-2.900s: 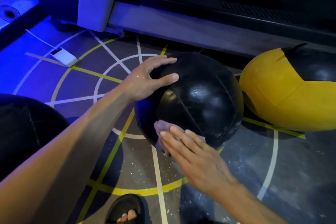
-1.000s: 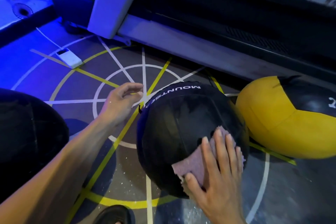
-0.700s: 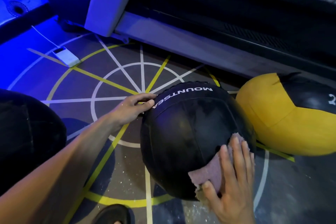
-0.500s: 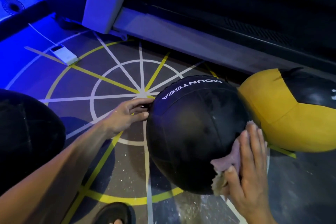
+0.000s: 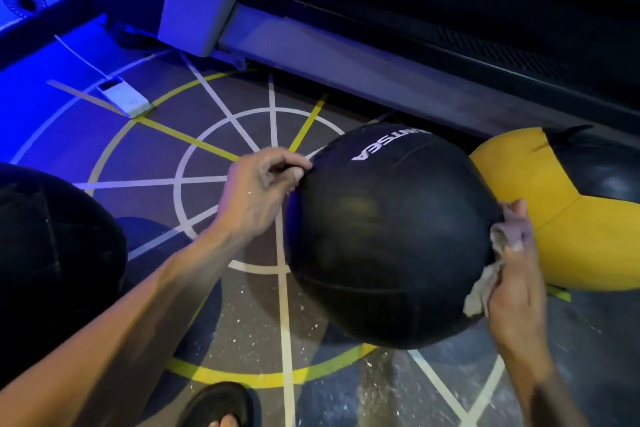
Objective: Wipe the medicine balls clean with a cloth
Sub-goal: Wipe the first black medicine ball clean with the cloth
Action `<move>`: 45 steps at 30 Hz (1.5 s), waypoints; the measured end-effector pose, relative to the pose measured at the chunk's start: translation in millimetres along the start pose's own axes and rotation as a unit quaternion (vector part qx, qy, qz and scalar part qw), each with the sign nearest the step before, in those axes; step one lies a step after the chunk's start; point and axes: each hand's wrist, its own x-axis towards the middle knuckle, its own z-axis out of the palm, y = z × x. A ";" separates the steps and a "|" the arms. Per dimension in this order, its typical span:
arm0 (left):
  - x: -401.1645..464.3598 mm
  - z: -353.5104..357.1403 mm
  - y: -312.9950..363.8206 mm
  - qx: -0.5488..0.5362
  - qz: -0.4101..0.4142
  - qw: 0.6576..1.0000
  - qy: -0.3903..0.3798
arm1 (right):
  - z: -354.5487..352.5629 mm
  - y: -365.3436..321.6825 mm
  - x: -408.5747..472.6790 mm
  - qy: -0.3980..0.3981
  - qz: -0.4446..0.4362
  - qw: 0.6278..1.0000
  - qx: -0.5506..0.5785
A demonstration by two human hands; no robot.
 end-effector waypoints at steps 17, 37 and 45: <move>45.0 21.8 5.7 0.022 0.076 0.997 -0.006 | 47.4 -30.7 29.6 0.070 0.136 0.985 0.075; 72.3 25.3 1.3 -0.005 0.071 0.996 -0.044 | 96.2 -68.6 -4.9 -0.092 -0.304 0.843 -0.434; 96.1 31.9 -1.7 -0.005 0.071 0.995 -0.070 | 94.1 -94.8 40.2 -0.092 -0.208 0.887 -0.402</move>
